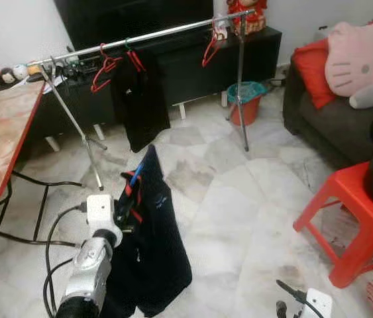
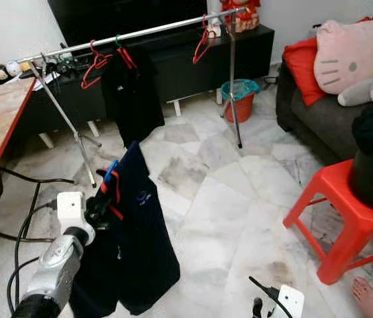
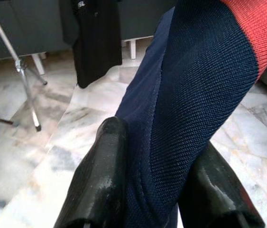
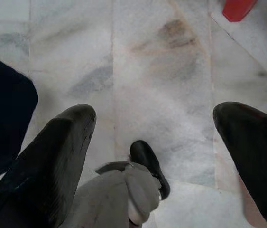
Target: Hang hanger
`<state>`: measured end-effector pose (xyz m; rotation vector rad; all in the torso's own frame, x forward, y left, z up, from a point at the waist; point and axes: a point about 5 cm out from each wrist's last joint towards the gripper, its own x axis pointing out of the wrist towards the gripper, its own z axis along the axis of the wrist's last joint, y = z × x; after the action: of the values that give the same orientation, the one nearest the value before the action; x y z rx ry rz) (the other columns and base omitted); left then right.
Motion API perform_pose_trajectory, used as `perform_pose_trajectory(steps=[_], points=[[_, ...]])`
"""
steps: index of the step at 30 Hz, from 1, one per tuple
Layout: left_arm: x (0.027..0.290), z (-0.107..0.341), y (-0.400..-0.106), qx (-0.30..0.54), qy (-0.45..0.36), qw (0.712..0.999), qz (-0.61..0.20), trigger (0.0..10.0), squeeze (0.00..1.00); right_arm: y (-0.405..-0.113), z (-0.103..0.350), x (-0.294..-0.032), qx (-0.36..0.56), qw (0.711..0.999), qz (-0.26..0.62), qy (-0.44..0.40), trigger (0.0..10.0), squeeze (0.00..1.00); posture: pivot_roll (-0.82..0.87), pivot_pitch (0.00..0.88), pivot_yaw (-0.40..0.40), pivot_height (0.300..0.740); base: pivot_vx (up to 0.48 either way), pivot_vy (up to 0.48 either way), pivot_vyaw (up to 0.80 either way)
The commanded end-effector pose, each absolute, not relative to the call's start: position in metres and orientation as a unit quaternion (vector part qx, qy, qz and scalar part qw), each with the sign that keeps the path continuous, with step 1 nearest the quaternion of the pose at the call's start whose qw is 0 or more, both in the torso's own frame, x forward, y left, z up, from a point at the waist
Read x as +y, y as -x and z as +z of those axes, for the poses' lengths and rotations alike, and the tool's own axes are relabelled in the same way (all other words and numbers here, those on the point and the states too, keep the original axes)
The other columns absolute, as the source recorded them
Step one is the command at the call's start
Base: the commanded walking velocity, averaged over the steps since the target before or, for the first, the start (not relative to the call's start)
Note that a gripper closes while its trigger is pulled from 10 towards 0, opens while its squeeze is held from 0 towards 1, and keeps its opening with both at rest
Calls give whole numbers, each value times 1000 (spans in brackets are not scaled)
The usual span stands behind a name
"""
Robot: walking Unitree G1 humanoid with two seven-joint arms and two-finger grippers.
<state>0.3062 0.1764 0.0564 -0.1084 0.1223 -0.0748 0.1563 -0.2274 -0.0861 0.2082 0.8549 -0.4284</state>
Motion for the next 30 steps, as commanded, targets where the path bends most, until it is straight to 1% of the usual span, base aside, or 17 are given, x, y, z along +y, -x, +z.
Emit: perform_pose_trajectory(steps=[1,6,11,16,21,30], points=[[182,63,-312,51,54,997,-30,10000,0,-157,-87,-222,413,880,-207,-108,10000,0,-324,0,167,740,352,0,0],[185,65,-313,45,56,997,-22,10000,0,-158,-88,-218,415,880,-200,-113,10000,0,-313,0,154,740,371,0,0],[182,63,-311,47,58,997,-23,10000,0,-159,-88,-214,420,882,-184,-107,10000,0,-305,0,143,740,368,0,0],[179,63,-311,48,61,997,-27,10000,0,-161,-88,-213,420,883,-179,-105,10000,0,-305,0,142,740,370,0,0],[184,66,-315,45,60,997,-23,10000,0,-161,-88,-211,424,883,-174,-103,10000,0,-302,0,140,740,368,0,0],[183,66,-316,45,61,997,-22,10000,0,-163,-88,-210,427,885,-159,-94,10000,0,-300,0,130,740,376,0,51]])
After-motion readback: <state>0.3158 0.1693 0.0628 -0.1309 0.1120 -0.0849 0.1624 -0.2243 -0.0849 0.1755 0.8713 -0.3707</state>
